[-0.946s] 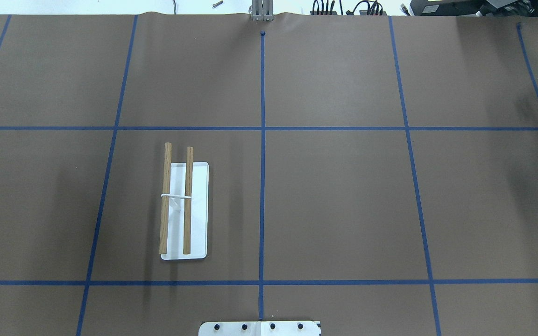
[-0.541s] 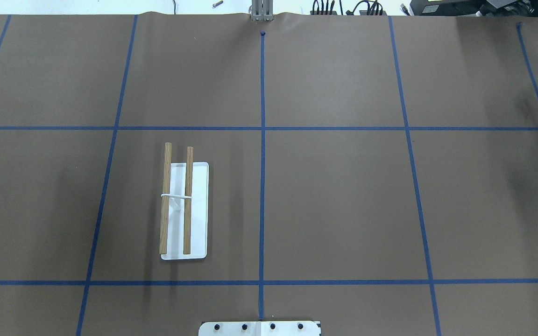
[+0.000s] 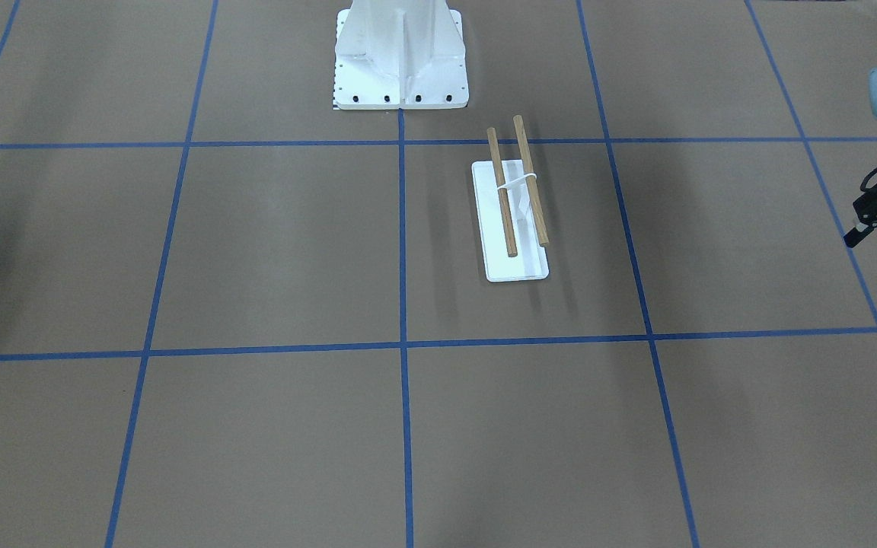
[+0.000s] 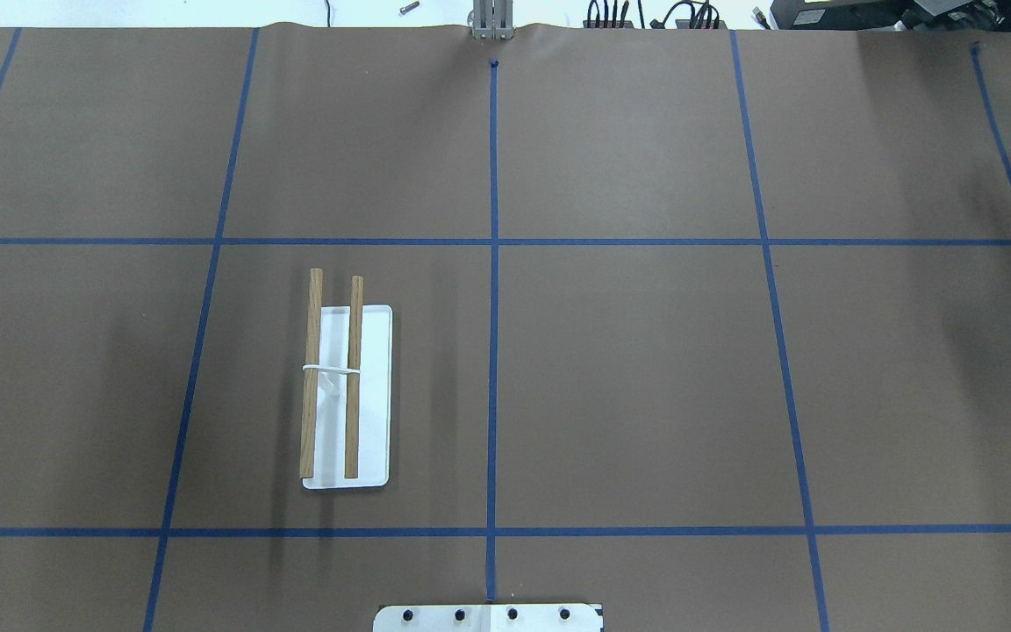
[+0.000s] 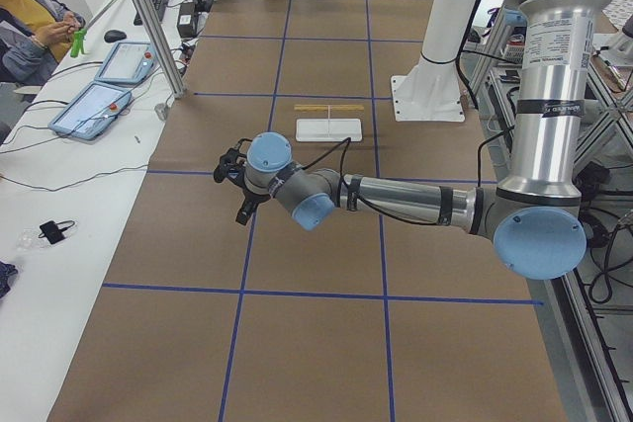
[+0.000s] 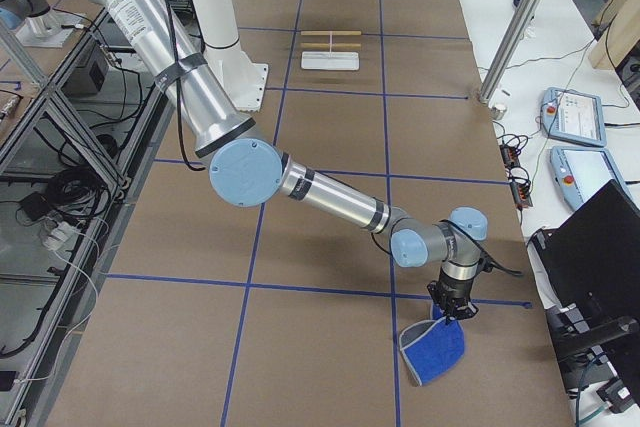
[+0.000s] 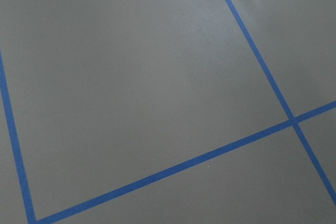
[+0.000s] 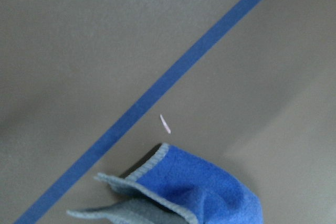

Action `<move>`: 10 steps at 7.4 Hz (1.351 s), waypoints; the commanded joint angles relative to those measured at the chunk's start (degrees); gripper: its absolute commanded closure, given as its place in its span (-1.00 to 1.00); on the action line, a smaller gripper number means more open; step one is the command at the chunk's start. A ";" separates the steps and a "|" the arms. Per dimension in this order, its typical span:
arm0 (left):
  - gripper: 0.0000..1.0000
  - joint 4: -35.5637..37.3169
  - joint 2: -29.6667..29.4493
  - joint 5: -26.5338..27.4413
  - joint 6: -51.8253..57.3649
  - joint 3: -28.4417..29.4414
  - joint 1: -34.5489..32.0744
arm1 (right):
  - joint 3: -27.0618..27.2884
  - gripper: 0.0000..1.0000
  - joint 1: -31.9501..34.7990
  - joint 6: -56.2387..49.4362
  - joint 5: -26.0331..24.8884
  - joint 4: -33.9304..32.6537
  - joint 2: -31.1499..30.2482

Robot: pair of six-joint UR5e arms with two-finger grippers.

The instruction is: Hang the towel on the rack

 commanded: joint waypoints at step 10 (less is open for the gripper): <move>-0.96 -4.48 -25.32 0.00 -78.54 1.29 14.84 | 65.74 1.00 -23.26 107.77 13.69 -47.61 12.86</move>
